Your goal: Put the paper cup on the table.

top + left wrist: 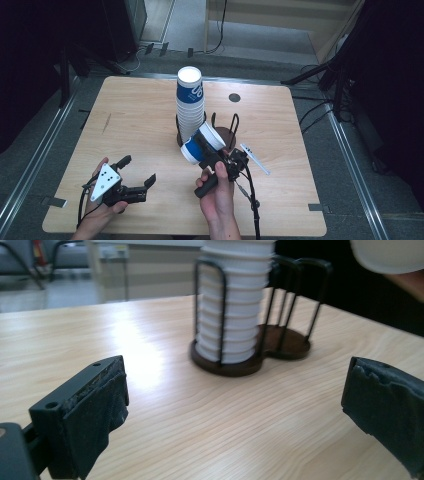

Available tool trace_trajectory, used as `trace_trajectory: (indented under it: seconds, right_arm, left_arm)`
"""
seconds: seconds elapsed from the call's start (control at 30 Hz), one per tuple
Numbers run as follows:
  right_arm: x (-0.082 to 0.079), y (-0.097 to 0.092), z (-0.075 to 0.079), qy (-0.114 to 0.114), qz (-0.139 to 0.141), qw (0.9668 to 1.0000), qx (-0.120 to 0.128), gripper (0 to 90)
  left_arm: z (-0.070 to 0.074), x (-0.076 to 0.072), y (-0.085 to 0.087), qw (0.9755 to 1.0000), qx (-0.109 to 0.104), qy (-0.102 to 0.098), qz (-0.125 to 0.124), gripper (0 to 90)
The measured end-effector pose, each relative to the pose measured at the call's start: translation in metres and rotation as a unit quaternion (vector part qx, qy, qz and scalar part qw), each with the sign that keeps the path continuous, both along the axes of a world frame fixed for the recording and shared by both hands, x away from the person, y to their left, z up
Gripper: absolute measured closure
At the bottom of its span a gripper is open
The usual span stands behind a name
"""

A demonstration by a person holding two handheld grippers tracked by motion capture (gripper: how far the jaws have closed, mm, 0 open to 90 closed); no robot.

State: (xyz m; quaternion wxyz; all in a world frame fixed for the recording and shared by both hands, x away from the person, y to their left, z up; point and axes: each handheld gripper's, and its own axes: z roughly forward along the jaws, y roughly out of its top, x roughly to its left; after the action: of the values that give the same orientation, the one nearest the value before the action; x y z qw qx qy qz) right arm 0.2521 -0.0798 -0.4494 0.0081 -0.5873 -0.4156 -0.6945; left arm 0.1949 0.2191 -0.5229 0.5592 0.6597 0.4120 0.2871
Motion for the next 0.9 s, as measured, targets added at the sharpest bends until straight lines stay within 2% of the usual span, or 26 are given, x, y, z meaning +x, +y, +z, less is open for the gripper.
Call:
trace_trajectory:
  seconds: [0.1, 0.17, 0.2, 0.3, 0.4, 0.5, 0.57, 0.6, 0.63, 0.67, 0.7, 0.73, 0.8, 0.9]
  right_arm:
    - [0.001, 0.000, 0.000, -0.003, -0.004, 1.0000, -0.009, 21.5]
    - [0.001, 0.001, 0.000, -0.023, -0.015, 0.9993, -0.023, 21.5]
    - [0.001, 0.001, 0.000, -0.030, -0.021, 0.9988, -0.032, 21.6]
    - [0.001, 0.002, 0.000, -0.039, -0.023, 0.9982, -0.039, 21.6]
    - [0.002, 0.003, 0.000, -0.053, -0.031, 0.9958, -0.068, 21.5]
    - [0.002, 0.004, 0.000, -0.055, -0.036, 0.9949, -0.077, 21.5]
    - [0.002, 0.005, -0.001, -0.058, -0.042, 0.9933, -0.091, 21.4]
    - [0.002, 0.007, -0.002, -0.063, -0.047, 0.9909, -0.109, 21.4]
    - [0.002, 0.007, -0.002, -0.063, -0.047, 0.9909, -0.109, 21.4]
    - [0.002, 0.007, -0.002, -0.065, -0.048, 0.9895, -0.120, 21.4]
    - [0.001, 0.008, -0.002, -0.072, -0.052, 0.9857, -0.143, 21.3]
    - [0.001, 0.008, -0.002, -0.072, -0.052, 0.9857, -0.143, 21.3]
    - [0.002, 0.008, -0.003, -0.079, -0.059, 0.9814, -0.165, 21.3]
    - [0.003, 0.007, -0.004, -0.079, -0.067, 0.9786, -0.178, 21.3]
  left_arm:
    - [-0.005, -0.002, 0.009, 0.9998, 0.000, 0.007, 0.017, 0.0]
    - [-0.010, -0.003, 0.016, 0.9995, 0.004, 0.013, 0.027, 0.0]
    - [-0.012, -0.004, 0.018, 0.9994, 0.001, 0.015, 0.030, 0.0]
    - [-0.015, -0.001, 0.021, 0.9990, 0.006, 0.019, 0.040, 0.0]
    - [-0.018, 0.001, 0.025, 0.9986, 0.009, 0.023, 0.046, 0.0]
    - [-0.022, 0.004, 0.028, 0.9980, 0.017, 0.031, 0.052, 0.0]
    - [-0.024, 0.007, 0.029, 0.9975, 0.014, 0.037, 0.059, 0.0]
    - [-0.024, 0.008, 0.029, 0.9972, 0.014, 0.039, 0.062, 0.0]
    - [-0.025, 0.009, 0.030, 0.9970, 0.018, 0.039, 0.064, 0.0]
    - [-0.026, 0.010, 0.030, 0.9965, 0.021, 0.043, 0.068, 0.0]
    - [-0.026, 0.010, 0.031, 0.9964, 0.025, 0.043, 0.069, 0.0]
    - [-0.027, 0.010, 0.031, 0.9962, 0.026, 0.042, 0.071, 0.0]
    - [-0.028, 0.012, 0.033, 0.9958, 0.024, 0.050, 0.074, 0.0]
    - [-0.028, 0.014, 0.034, 0.9951, 0.017, 0.052, 0.082, 0.0]
